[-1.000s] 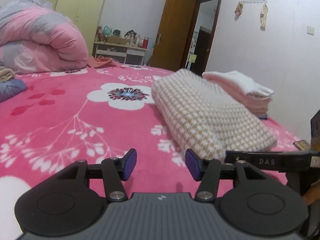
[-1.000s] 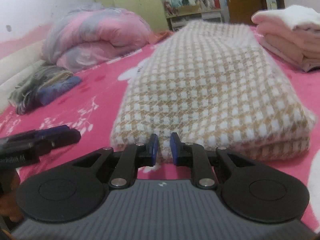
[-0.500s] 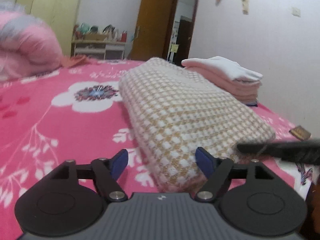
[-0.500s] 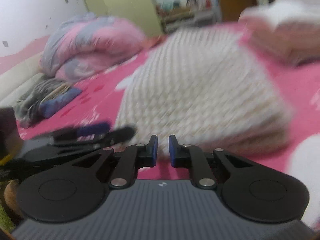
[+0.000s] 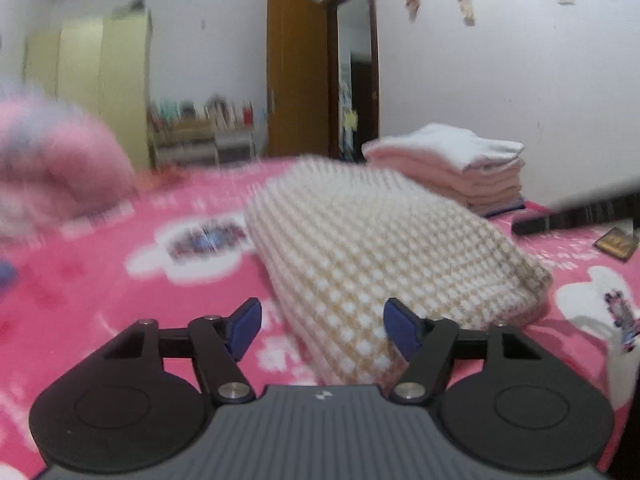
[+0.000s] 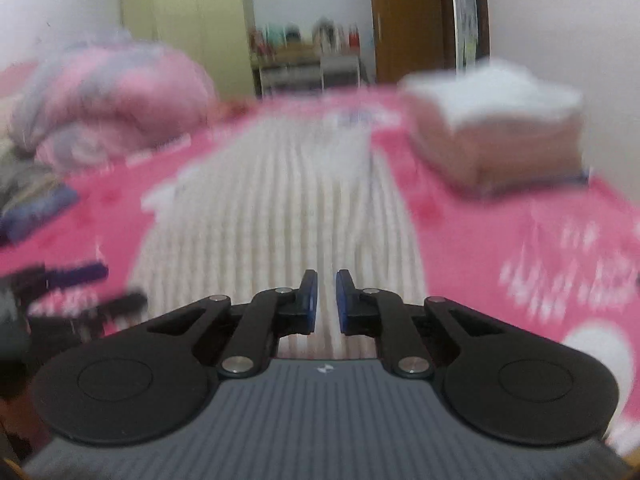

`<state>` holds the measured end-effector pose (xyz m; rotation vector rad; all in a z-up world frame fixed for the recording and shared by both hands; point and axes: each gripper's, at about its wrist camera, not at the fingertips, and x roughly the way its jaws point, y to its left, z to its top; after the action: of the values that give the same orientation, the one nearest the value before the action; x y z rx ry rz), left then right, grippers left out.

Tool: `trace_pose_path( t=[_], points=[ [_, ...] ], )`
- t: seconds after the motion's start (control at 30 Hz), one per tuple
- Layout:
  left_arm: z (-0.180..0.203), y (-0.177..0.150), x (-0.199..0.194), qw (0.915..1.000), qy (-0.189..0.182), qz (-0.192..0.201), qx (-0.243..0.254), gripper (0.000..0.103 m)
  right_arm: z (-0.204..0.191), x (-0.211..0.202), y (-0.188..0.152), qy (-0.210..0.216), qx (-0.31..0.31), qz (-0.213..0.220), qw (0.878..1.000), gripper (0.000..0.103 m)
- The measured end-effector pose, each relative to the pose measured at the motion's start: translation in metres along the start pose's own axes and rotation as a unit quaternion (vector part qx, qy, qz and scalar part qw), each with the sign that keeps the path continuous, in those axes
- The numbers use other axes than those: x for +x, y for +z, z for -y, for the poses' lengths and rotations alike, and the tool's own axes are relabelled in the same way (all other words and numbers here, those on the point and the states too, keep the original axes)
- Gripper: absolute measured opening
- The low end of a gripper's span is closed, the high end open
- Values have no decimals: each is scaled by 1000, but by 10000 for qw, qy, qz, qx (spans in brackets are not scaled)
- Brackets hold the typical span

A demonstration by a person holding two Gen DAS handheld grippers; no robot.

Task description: Fold clothes

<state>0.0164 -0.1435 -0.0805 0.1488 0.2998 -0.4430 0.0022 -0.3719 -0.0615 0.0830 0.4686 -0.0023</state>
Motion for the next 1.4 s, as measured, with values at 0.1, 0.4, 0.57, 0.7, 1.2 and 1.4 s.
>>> trace_pose_path(
  t=[0.1,0.4,0.57,0.7,1.2,1.4],
  points=[
    [3,11,-4,9992,-160,376,-26,61,0,9,8,-211,-136,98,9996,8],
    [13,6,49,9988,-420,-138,-194,32,5,41,5,-317,-145,-399,9986,14],
    [14,5,48,9988,-424,-131,-193,32,7,33,54,-73,-41,891,9960,15],
    [10,3,47,9984,-493,-178,-217,31,12,90,29,111,-116,301,9994,19],
    [-6,57,105,9975,-390,-287,-511,25,16,115,6,226,-153,133,9995,18],
    [-7,42,133,9964,-366,-532,-552,27,17,118,12,308,-81,19,9995,18]
  ],
)
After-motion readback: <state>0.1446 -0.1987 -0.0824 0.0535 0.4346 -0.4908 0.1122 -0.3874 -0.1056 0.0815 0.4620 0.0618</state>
